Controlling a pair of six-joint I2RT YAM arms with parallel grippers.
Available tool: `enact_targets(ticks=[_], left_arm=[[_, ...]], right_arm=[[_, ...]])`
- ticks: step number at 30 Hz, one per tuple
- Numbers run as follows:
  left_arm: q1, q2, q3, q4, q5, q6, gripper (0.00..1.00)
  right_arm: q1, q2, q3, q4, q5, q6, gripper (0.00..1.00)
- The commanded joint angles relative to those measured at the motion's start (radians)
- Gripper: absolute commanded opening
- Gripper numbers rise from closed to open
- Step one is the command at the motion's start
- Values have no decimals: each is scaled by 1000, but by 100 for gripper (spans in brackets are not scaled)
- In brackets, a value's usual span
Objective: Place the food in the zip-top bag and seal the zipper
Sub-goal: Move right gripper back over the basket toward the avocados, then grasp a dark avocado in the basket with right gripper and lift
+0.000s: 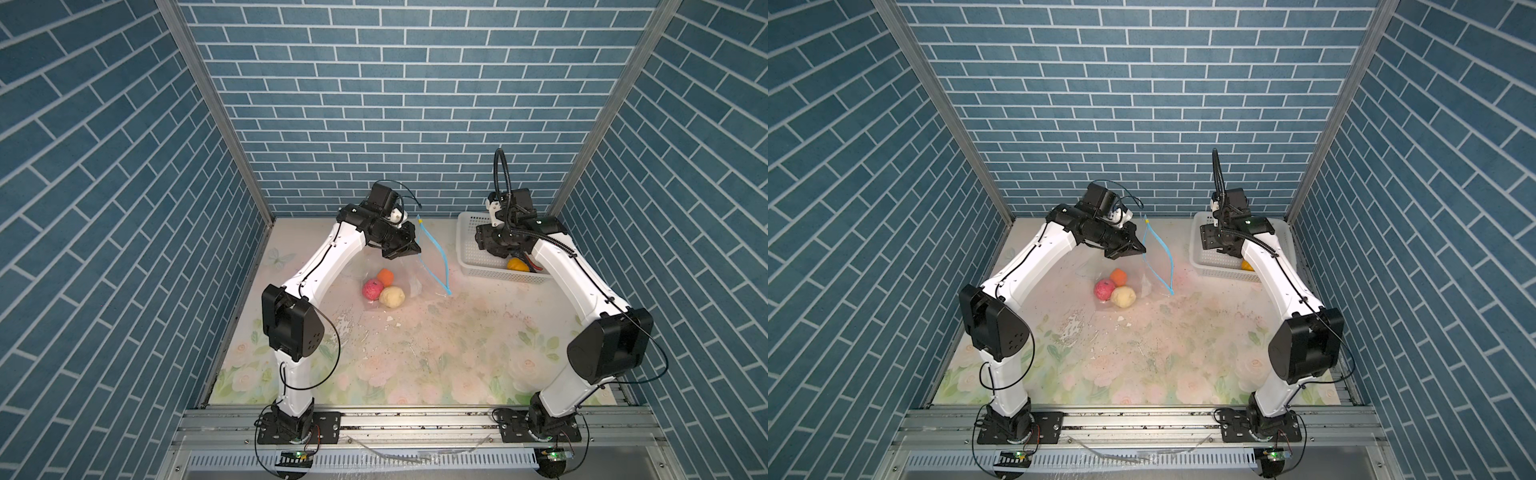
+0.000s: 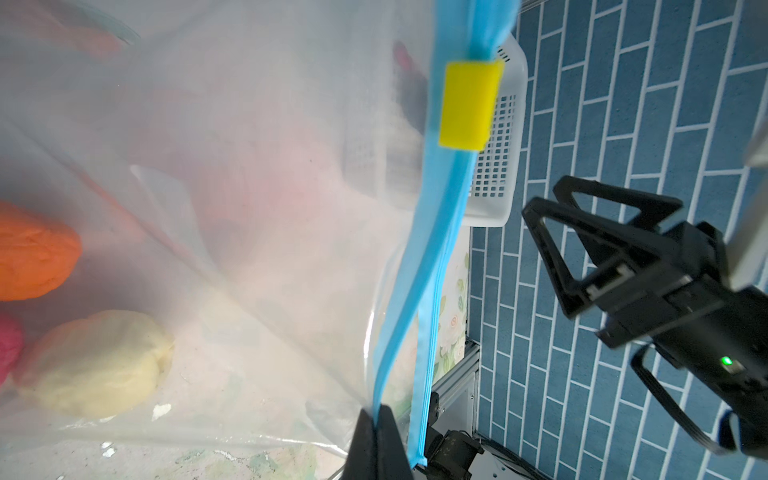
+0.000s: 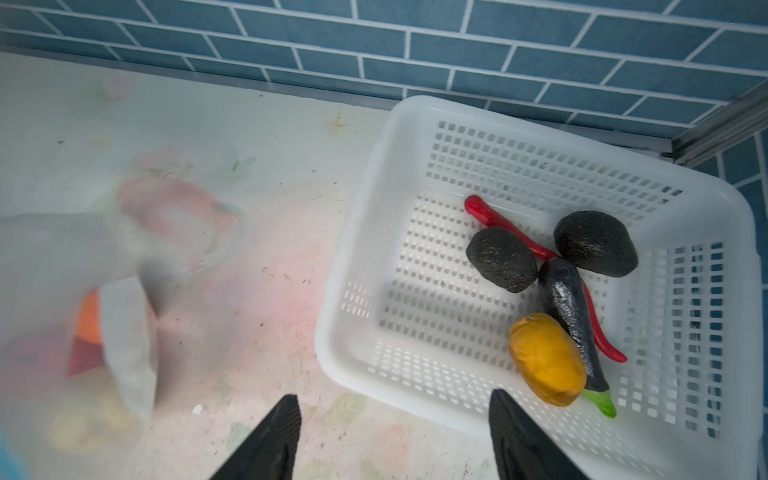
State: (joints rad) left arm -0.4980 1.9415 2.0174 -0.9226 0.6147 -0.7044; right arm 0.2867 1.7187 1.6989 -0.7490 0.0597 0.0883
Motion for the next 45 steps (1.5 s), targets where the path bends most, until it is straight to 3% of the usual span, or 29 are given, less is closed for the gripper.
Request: enact_targets(ticks=[1, 13, 28, 35, 39, 45], left_arm=[[-6, 1, 32, -9, 10, 4, 0], [-7, 27, 58, -25, 11, 5, 0], [-7, 44, 74, -39, 10, 9, 0], [-7, 40, 65, -35, 7, 9, 0], [-7, 39, 64, -36, 7, 9, 0], [-8, 39, 63, -36, 5, 9, 0]], right_arm=[[-44, 91, 66, -46, 61, -4, 75], [-163, 383, 264, -44, 26, 53, 78], [-200, 642, 476, -69, -9, 50, 78], [-204, 714, 541, -96, -18, 47, 82], [-205, 738, 557, -97, -27, 44, 89], [-206, 766, 574, -104, -33, 45, 88]])
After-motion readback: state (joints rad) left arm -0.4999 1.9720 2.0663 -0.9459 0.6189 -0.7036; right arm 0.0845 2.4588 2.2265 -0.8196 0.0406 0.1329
